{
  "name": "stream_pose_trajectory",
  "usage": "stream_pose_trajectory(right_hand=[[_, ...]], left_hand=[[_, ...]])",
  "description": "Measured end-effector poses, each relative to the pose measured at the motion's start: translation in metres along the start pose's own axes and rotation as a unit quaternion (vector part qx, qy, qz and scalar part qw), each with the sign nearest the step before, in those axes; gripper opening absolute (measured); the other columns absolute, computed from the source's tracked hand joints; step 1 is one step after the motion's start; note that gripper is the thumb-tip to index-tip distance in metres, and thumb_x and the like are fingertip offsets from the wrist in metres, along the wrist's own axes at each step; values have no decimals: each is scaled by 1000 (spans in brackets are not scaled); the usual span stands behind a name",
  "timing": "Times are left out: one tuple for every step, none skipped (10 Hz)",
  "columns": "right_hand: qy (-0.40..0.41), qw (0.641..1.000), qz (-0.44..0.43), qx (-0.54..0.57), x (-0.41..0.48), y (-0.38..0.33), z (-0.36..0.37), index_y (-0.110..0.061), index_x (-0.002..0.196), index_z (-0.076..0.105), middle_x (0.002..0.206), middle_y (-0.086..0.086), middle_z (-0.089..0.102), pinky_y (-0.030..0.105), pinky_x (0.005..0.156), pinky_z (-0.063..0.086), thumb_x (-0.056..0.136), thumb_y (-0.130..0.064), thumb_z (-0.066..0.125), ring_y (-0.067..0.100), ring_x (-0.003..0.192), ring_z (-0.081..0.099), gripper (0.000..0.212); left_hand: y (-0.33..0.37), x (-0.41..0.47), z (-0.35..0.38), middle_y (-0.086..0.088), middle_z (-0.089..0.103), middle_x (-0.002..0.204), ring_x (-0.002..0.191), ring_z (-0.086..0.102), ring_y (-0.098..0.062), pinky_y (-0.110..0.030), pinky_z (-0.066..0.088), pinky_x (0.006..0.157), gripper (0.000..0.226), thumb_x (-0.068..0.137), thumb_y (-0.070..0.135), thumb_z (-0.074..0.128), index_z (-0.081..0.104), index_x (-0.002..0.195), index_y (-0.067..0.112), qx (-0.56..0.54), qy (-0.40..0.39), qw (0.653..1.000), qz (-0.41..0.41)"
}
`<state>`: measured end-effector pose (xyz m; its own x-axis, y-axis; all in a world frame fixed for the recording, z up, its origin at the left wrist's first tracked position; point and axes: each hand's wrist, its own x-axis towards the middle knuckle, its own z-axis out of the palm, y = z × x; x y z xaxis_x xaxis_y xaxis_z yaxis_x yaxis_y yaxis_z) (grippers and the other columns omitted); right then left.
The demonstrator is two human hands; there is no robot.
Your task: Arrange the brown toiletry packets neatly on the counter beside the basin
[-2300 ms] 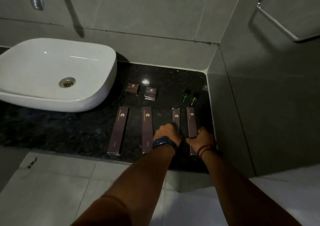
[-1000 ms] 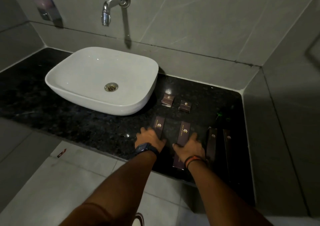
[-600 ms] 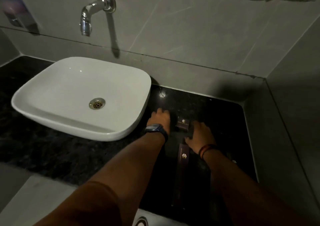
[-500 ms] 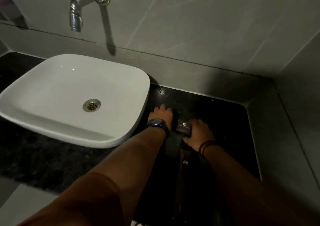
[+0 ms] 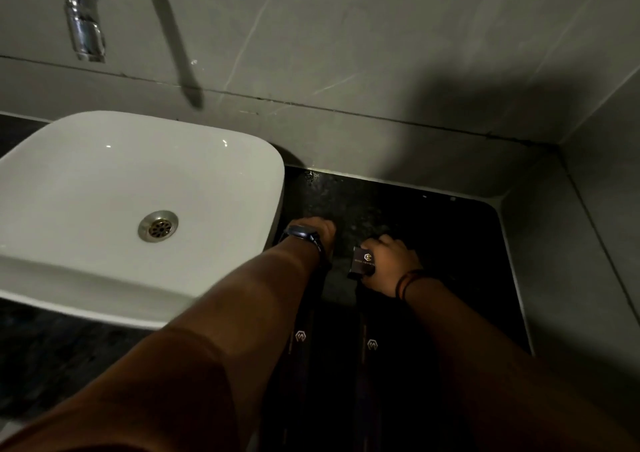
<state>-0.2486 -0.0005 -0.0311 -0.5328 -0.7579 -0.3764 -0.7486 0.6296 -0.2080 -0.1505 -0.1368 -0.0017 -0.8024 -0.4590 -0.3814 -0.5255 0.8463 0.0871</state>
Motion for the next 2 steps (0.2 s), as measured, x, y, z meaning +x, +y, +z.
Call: stream_pose_trajectory(right_hand=[[10, 1000, 5, 10, -4, 0, 5, -30, 127, 48, 128, 5, 49, 44, 97, 41, 64, -42, 71, 32, 120, 46, 68], [40, 999, 6, 15, -10, -3, 2, -31, 130, 43, 129, 7, 47, 43, 97, 41, 61, -50, 72, 33, 120, 44, 78]], left_hand=[[3, -5, 3, -13, 54, 129, 115, 53, -32, -42, 45, 92, 56, 76, 36, 73, 53, 122, 12, 18, -1, 1000, -9], [7, -11, 0, -14, 45, 135, 122, 45, -34, -45, 41, 99, 64, 74, 33, 75, 47, 128, 13, 37, -25, 999, -17]])
